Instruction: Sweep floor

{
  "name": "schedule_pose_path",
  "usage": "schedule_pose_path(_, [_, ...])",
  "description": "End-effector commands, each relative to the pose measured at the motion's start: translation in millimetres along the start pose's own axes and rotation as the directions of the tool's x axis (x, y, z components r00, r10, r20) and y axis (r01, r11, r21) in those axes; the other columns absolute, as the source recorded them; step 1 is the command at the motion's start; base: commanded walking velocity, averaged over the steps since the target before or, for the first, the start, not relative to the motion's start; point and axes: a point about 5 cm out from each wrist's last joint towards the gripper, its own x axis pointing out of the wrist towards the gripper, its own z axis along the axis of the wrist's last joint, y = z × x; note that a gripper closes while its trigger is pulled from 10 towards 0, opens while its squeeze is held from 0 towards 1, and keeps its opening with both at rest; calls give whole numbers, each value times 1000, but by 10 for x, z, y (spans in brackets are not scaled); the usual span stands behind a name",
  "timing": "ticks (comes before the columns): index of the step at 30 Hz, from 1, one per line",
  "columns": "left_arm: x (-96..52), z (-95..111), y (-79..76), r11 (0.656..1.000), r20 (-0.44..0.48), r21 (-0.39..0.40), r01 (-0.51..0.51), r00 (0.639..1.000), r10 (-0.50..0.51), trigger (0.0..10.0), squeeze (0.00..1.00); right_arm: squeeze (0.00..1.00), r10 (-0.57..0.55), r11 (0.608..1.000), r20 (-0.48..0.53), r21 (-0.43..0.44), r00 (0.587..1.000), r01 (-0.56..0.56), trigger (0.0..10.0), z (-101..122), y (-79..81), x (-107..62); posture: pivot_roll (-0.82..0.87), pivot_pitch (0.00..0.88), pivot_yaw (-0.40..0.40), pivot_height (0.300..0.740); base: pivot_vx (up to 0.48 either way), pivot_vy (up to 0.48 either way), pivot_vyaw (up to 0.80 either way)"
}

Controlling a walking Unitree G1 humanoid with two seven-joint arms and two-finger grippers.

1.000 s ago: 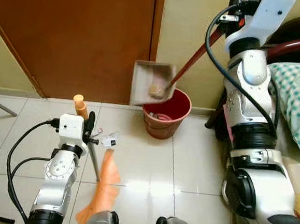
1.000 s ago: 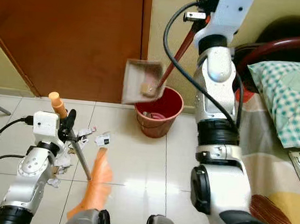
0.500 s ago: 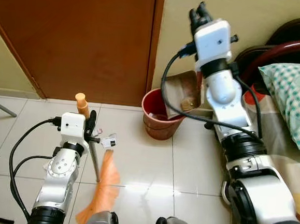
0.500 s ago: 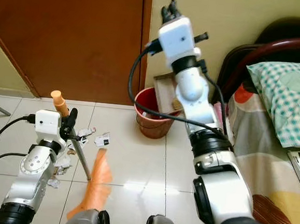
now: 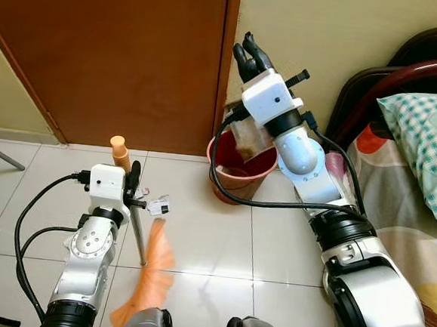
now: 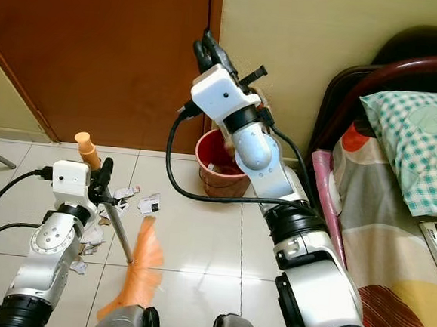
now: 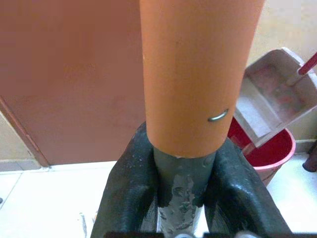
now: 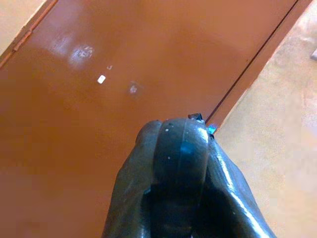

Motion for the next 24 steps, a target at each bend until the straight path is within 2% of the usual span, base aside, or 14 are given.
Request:
schedule_pose_path(1, [-21, -91, 0, 1000, -44, 8, 3, 999, -3, 10000, 0, 0, 0, 1000, 117, -26, 993, 3, 10000, 194, -12, 61, -12, 89, -37, 740, 0, 0, 0])
schedule_pose_path(6, [-19, -94, -1, 1000, -42, 3, -3, 999, 3, 10000, 0, 0, -56, 998, 140, 11, 989, 55, 10000, 274, -70, 98, -10, 90, -47, 740, 0, 0, 0])
schedule_pose_path(7, [-22, -93, 7, 1000, -41, 3, -6, 999, 6, 10000, 0, 0, -125, 990, 149, 76, 981, 115, 10000, 356, -151, 149, -3, 90, -47, 740, 0, 0, 0])
schedule_pose_path(9, [-25, -93, 15, 1000, -40, 5, -9, 999, 9, 10000, 0, 0, -181, 975, 150, 154, 972, 158, 10000, 447, -218, 210, -2, 90, -46, 740, 0, 0, 0])
schedule_pose_path(13, [-22, -86, 29, 1000, -37, 12, -9, 999, 9, 10000, 0, 0, -223, 940, 140, 294, 965, 174, 10000, 582, -255, 258, 1, 92, -41, 740, 0, 0, 0])
schedule_pose_path(15, [-33, -81, 49, 1000, -33, 21, -13, 999, 14, 10000, 0, 0, -224, 901, 84, 397, 971, 173, 10000, 554, -208, 210, 0, 93, -37, 740, 0, 0, 0])
schedule_pose_path(20, [-76, -79, 85, 999, -29, 34, -23, 999, 24, 10000, 0, 0, -220, 860, 0, 471, 975, 194, 10000, 471, -151, 90, 2, 97, -36, 740, 0, 0, 0])
schedule_pose_path(22, [-132, -85, 102, 998, -29, 48, -29, 999, 31, 10000, 0, 0, -210, 836, -64, 505, 976, 213, 10000, 392, -110, -28, 2, 97, -36, 740, 0, 0, 0])
schedule_pose_path(24, [-262, -109, 107, 997, -36, 74, -16, 999, 19, 10000, 0, 0, -191, 793, -172, 553, 966, 255, 10000, 273, -55, -226, 9, 109, -28, 740, 0, 0, 0])
